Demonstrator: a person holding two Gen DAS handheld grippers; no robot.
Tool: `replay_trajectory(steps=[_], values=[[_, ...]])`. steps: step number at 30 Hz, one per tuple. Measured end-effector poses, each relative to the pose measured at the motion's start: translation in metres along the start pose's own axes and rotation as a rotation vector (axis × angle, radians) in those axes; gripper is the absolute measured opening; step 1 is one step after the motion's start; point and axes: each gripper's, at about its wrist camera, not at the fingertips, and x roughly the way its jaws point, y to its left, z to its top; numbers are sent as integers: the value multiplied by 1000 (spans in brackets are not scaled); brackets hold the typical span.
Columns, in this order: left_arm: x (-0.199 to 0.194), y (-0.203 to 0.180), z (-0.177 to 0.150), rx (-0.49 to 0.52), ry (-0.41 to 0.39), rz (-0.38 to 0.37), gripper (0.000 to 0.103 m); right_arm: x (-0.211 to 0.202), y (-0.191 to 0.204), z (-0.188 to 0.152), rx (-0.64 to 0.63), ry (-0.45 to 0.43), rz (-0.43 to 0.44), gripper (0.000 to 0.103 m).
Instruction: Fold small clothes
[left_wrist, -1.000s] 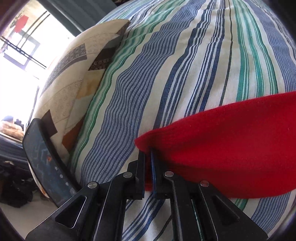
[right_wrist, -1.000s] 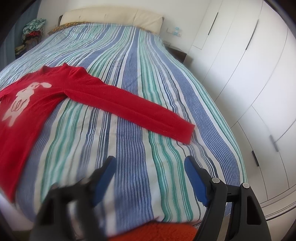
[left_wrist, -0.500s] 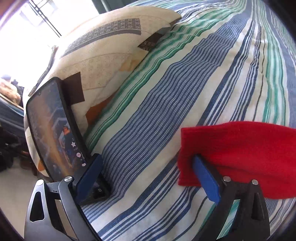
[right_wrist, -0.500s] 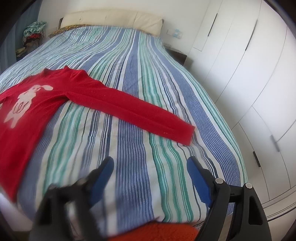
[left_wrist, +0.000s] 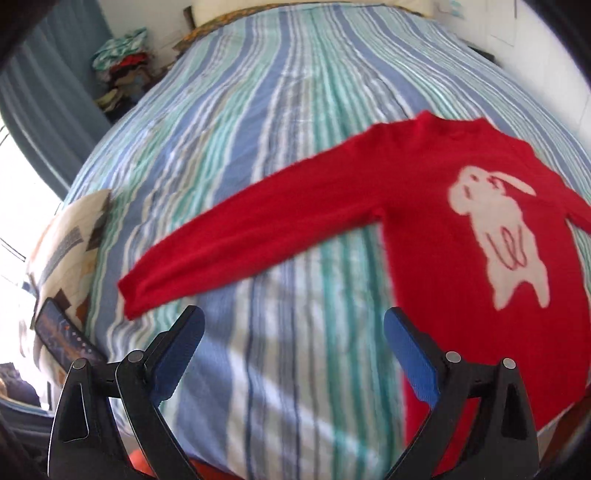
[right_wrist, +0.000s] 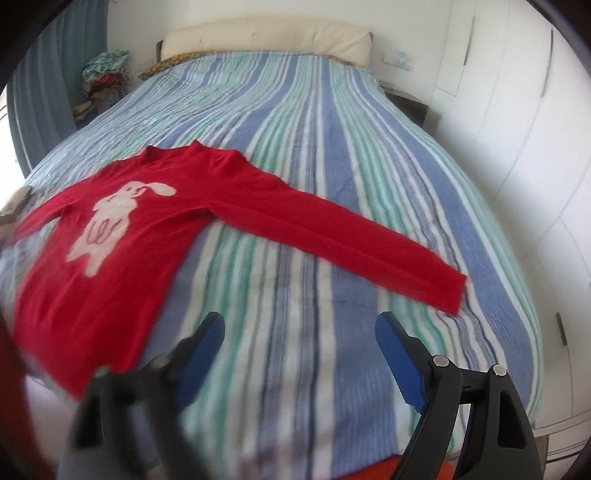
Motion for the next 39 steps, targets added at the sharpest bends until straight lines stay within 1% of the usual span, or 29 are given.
replay_trajectory(steps=[3,5,7,9,10,12,13,14,15,17,18,20,21,22,24,26,27,29,31,33,35,37,39], values=[[3,-57,-23,40,57,-100,98,13,52,10,-82,41,141,83],[13,-79,-45,66,102,-123,98,23,87,7,-160,75,209,83],[22,-89,-64,81,154,-116,98,32,116,-1,-240,111,258,83],[29,-85,-82,74,205,-122,98,43,136,-16,-312,151,295,83],[29,-81,-88,62,214,-133,99,51,142,-26,-343,191,298,83],[23,-70,-95,41,241,-154,99,72,146,-47,-390,322,279,83],[19,-66,-97,37,260,-153,99,81,141,-56,-394,391,268,83],[14,-62,-99,36,271,-140,99,86,134,-61,-374,441,266,85],[8,-58,-99,35,269,-125,99,85,124,-62,-332,466,265,85],[-7,-51,-99,28,240,-101,98,80,102,-59,-238,511,241,85],[-14,-50,-96,23,217,-86,98,75,94,-58,-217,516,210,85],[-28,-51,-88,10,172,-88,98,62,83,-55,-215,482,127,85],[-33,-54,-83,2,152,-102,98,56,79,-51,-205,454,108,85],[-36,-60,-77,-5,128,-125,98,50,77,-45,-182,420,109,85],[-36,-75,-64,-2,95,-160,98,40,77,-30,-115,334,158,85],[-29,-94,-52,3,72,-172,98,38,85,-14,-60,259,235,85],[-24,-97,-49,3,71,-185,98,40,93,-7,-46,235,272,85],[-9,-106,-50,1,100,-190,98,52,111,-1,-43,204,332,85],[9,-110,-59,9,153,-179,98,68,130,2,-57,217,352,85],[19,-114,-77,27,225,-173,98,85,139,-9,-87,288,327,85],[13,-115,-96,26,218,-179,98,96,137,-26,-111,383,274,85],[4,-114,-108,30,214,-175,99,91,125,-42,-94,396,259,85],[-6,-111,-111,-2,192,-186,99,81,111,-53,-37,407,245,86]])
